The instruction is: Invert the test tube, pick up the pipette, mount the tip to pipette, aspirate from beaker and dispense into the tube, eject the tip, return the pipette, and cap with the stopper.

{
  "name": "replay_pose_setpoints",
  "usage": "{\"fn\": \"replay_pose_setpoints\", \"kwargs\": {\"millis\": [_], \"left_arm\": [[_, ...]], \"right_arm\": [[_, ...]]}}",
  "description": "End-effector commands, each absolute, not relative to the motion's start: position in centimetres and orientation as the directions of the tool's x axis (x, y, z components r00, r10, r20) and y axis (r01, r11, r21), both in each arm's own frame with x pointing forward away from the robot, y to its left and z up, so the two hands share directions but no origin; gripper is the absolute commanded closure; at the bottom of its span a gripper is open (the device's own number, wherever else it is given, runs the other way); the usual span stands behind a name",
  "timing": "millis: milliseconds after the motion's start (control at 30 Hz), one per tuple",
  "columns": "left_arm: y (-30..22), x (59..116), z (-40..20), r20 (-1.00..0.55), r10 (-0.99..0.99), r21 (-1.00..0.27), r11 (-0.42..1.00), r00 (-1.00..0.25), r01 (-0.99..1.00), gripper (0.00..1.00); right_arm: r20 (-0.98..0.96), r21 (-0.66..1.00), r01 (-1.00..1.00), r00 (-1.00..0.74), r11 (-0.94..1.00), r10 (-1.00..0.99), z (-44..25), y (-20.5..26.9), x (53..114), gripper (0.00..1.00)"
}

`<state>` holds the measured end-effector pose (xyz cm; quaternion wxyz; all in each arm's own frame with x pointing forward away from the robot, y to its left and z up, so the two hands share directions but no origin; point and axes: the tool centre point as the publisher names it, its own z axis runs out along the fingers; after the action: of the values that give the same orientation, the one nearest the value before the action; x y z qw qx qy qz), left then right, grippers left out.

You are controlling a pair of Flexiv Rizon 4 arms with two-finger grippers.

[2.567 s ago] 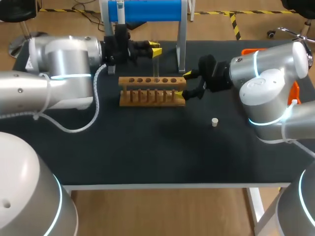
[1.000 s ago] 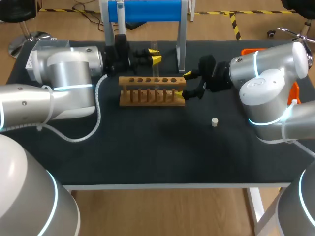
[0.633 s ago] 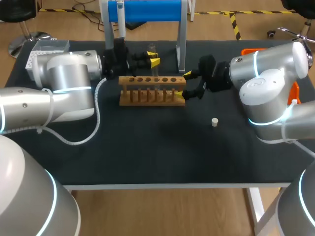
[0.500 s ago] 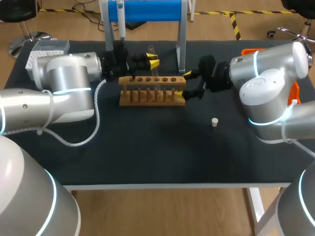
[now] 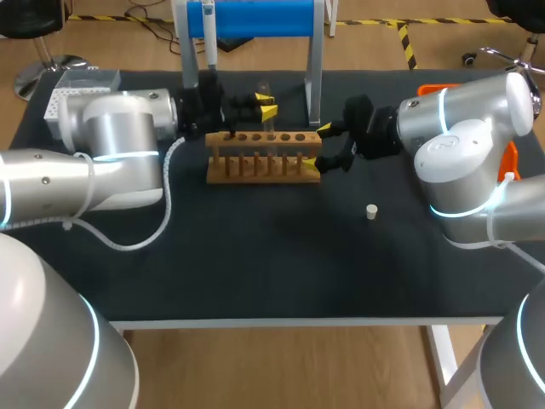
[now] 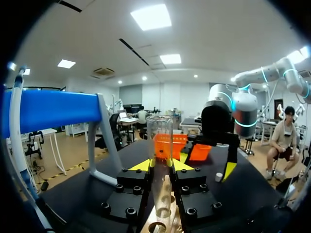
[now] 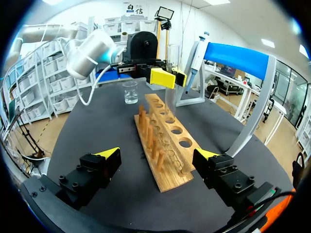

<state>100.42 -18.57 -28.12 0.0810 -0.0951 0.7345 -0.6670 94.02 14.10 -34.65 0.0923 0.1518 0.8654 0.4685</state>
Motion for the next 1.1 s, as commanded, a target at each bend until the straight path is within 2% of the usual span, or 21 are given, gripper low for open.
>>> {"fn": "replay_pose_setpoints", "kwargs": {"millis": [33, 1100], "left_arm": [[-18.7, 100.9, -27.9, 0.013, -0.222, -0.992, 0.119, -0.975, -0.04, 1.0], [-19.0, 100.3, -29.7, 0.044, -0.209, -0.991, 0.115, -0.977, -0.07, 1.0]], "right_arm": [[-0.017, 0.839, 0.176, -0.937, 0.515, 0.349, -34.6, 14.0, 94.0, 0.0], [-0.017, 0.839, 0.176, -0.937, 0.515, 0.349, -34.6, 14.0, 94.0, 0.0]]}}
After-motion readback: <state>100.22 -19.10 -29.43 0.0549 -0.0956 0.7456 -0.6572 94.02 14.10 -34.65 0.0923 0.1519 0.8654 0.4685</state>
